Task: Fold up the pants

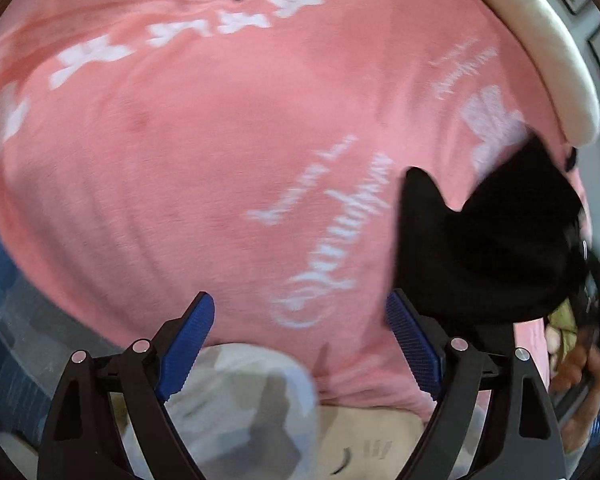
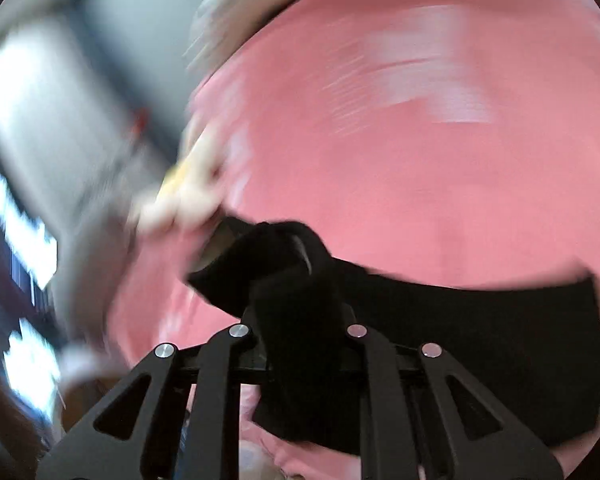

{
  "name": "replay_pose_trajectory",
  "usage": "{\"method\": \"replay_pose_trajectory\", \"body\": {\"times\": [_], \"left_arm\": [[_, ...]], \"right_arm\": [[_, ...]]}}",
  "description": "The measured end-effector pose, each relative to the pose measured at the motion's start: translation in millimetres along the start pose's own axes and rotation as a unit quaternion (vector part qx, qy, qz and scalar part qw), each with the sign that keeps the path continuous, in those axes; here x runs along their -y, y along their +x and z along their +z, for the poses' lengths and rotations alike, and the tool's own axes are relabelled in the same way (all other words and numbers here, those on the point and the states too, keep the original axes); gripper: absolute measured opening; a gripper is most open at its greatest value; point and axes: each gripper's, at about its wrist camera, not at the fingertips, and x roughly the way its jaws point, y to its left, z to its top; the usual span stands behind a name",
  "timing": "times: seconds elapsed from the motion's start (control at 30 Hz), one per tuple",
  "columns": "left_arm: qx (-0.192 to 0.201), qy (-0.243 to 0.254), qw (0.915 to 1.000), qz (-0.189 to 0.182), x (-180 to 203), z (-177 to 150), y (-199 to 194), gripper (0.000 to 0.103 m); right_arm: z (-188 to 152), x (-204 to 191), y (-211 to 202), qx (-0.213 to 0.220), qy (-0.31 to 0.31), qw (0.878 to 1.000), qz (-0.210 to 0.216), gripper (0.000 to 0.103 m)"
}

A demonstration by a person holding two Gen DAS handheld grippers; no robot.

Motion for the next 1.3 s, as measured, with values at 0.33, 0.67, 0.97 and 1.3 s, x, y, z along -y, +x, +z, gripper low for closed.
{"method": "replay_pose_trajectory", "body": {"times": [0.33,0.67,0.97,1.3], "left_arm": [[-0.033,0.089,0.9937,-0.060,118.8,-13.8,43.3,0.086],[-0.040,0.155,0.9871,-0.007,182.1,-18.5,91.1,0.086],[-0.067,0.147,0.9864,0.031,173.6,-19.6,116.6,0.086],[-0.056,0.180,0.9807,0.053,180.6,-20.0,117.4,0.086]], "right_arm": [[-55.6,150.9,-75.4,-0.002,0.127,0.978,-0.163,0.057],[-30.3,133.3,-19.0,-0.062,-0.003,0.979,-0.196,0.022],[-20.9,117.8,-66.3,-0.018,-0.028,0.981,-0.192,0.028],[21.2,124.5,38.8,-0.105,-0.084,0.966,-0.219,0.019]]}}
